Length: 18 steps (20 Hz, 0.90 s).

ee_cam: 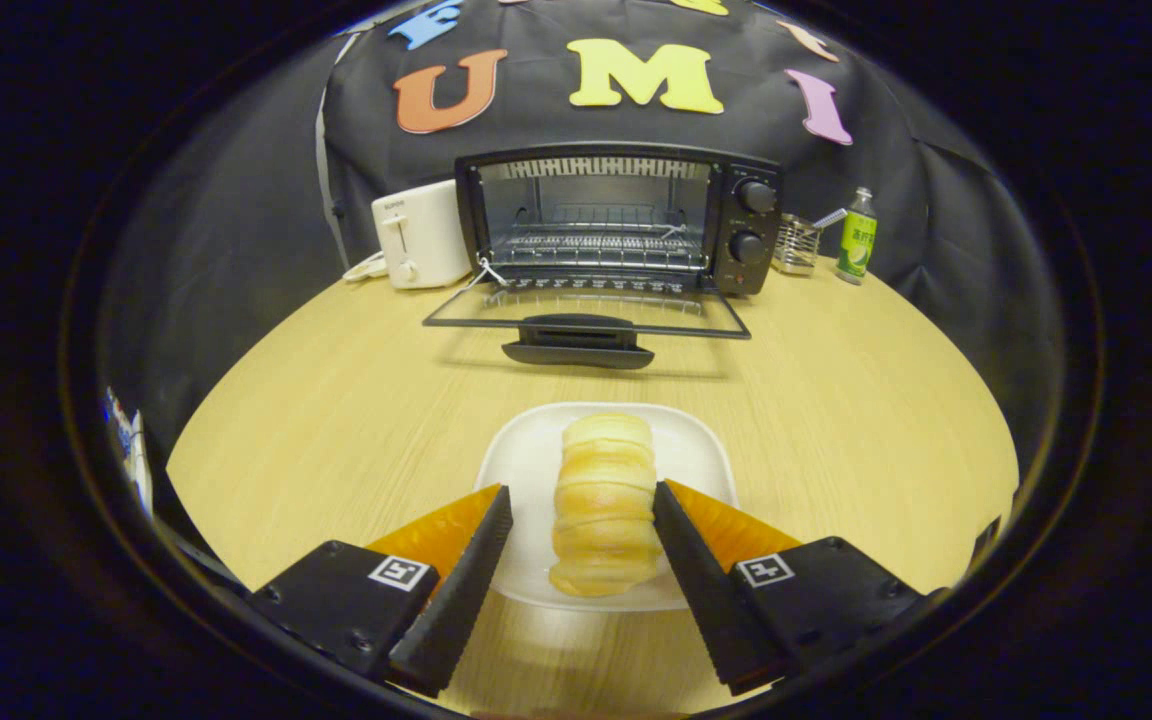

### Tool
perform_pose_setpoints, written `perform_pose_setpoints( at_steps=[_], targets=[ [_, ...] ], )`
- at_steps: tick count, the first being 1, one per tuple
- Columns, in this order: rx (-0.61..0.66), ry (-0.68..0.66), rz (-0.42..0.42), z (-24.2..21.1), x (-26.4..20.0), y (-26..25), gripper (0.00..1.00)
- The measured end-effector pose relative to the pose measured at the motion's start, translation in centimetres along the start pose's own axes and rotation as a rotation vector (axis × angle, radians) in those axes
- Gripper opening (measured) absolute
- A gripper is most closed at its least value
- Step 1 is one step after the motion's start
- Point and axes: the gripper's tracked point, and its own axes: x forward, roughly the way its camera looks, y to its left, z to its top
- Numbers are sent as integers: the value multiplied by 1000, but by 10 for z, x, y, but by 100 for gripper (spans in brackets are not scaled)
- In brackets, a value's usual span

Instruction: Open the toaster oven, put the food inside, and close the toaster oven door.

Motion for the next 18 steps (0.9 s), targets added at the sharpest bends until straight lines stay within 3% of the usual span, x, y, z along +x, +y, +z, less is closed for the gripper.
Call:
perform_pose_setpoints(
  at_steps=[7,10,15,18],
  targets=[
    [22,-39,-30,3,8,-2,83],
    [52,-39,-27,4,8,-2,67],
    [81,-58,10,14,-4,7,62],
    [107,-171,83,45,-15,21,62]
  ],
)
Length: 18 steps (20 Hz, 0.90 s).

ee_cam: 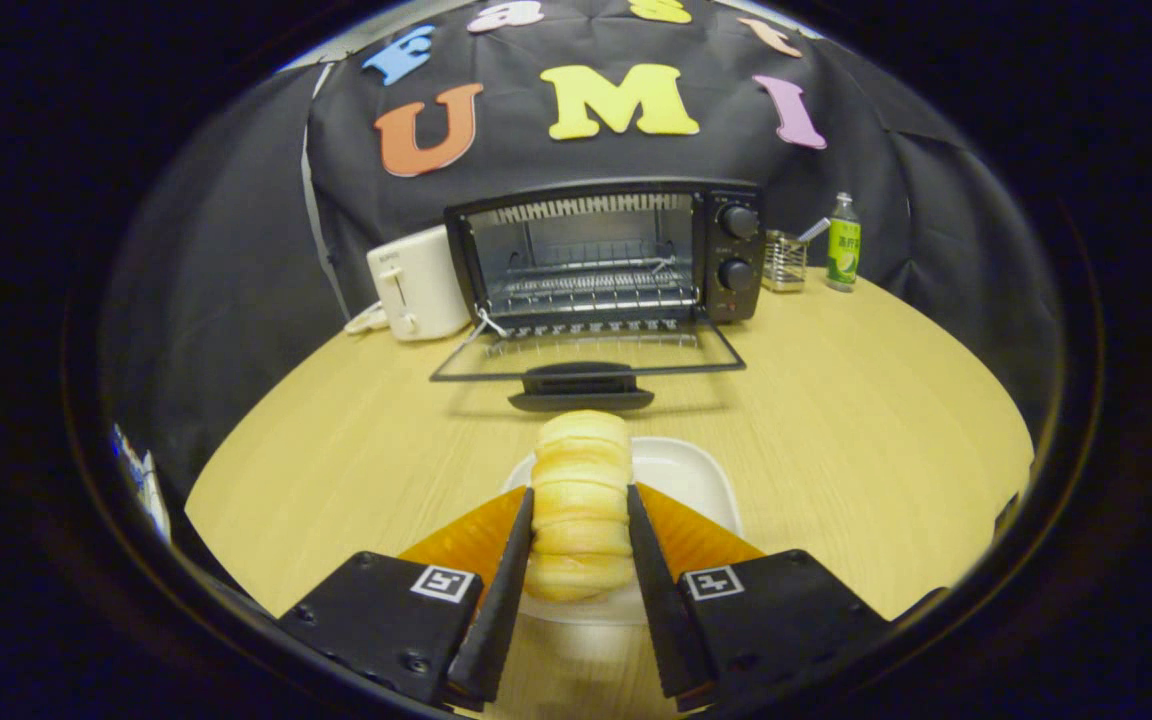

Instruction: Open the toaster oven, put the food inside, and close the toaster oven door.

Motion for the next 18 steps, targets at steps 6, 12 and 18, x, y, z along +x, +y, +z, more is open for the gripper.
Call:
perform_pose_setpoints(
  at_steps=[6,12,18],
  targets=[
    [310,-228,266,70,-16,42,62],
    [401,-203,294,90,1,49,62],
    [456,-229,273,124,59,48,62]
  ],
)
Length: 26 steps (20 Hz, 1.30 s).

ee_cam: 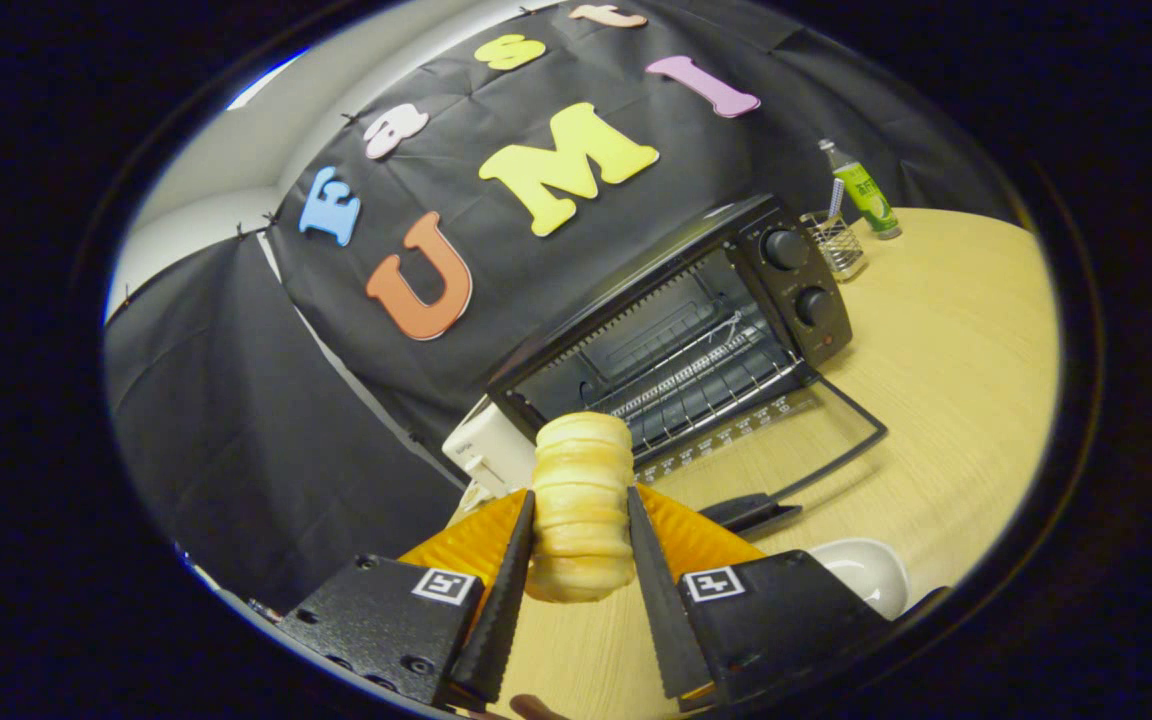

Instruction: Open the toaster oven, put the food inside, and close the toaster oven door.

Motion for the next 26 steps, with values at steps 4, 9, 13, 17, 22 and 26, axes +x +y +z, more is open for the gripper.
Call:
perform_pose_setpoints(
  at_steps=[4,9,13,17,22,26],
  targets=[
    [-40,17,-74,12,55,-18,62],
    [-135,29,-142,30,106,-36,62],
    [-198,40,-185,33,138,-52,62],
    [-212,86,-144,23,156,-50,62],
    [-213,82,-168,27,157,-53,63],
    [-211,74,-183,27,156,-55,63]
  ],
)
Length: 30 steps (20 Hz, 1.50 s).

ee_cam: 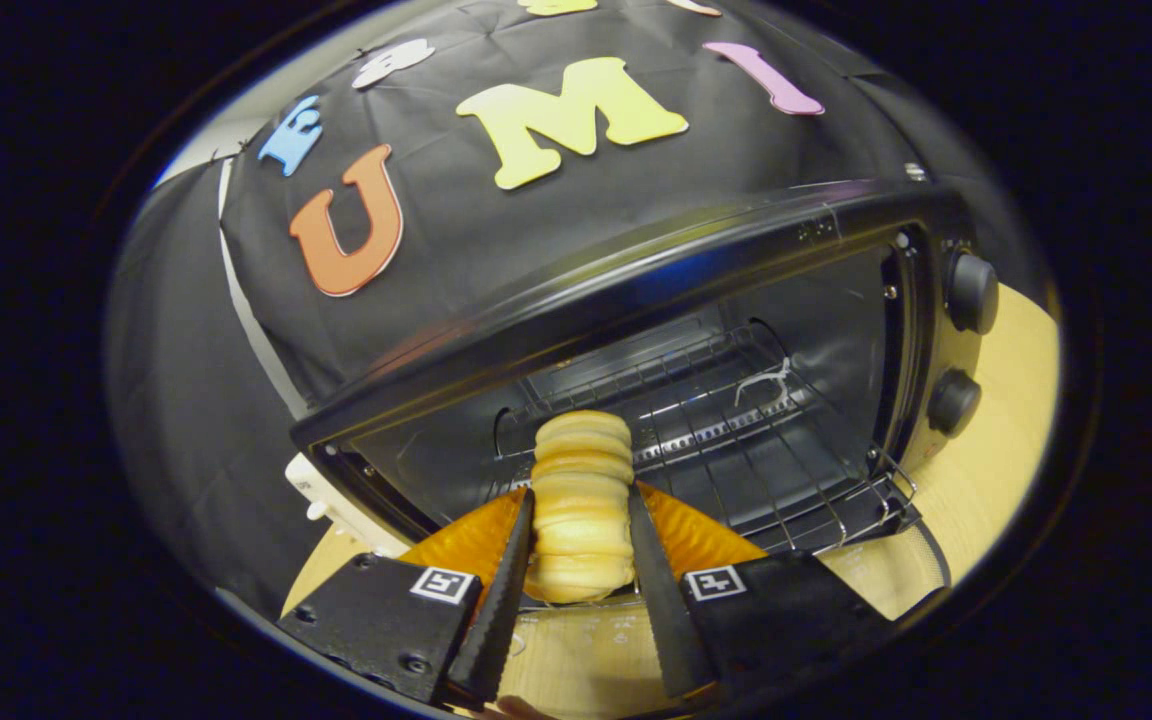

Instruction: Open the toaster oven, put the food inside, and close the toaster oven door.

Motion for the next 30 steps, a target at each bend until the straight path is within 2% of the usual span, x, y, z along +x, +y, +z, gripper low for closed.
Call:
perform_pose_setpoints(
  at_steps=[11,14,21,24,27,30],
  targets=[
    [49,-41,-22,7,-12,-10,68],
    [48,-82,-43,12,-13,-13,98],
    [40,-61,-92,4,-43,-27,100],
    [48,11,-149,-9,-69,-38,100],
    [70,59,-133,-22,-90,-37,100],
    [18,127,-171,-41,-110,-43,100]
  ],
)
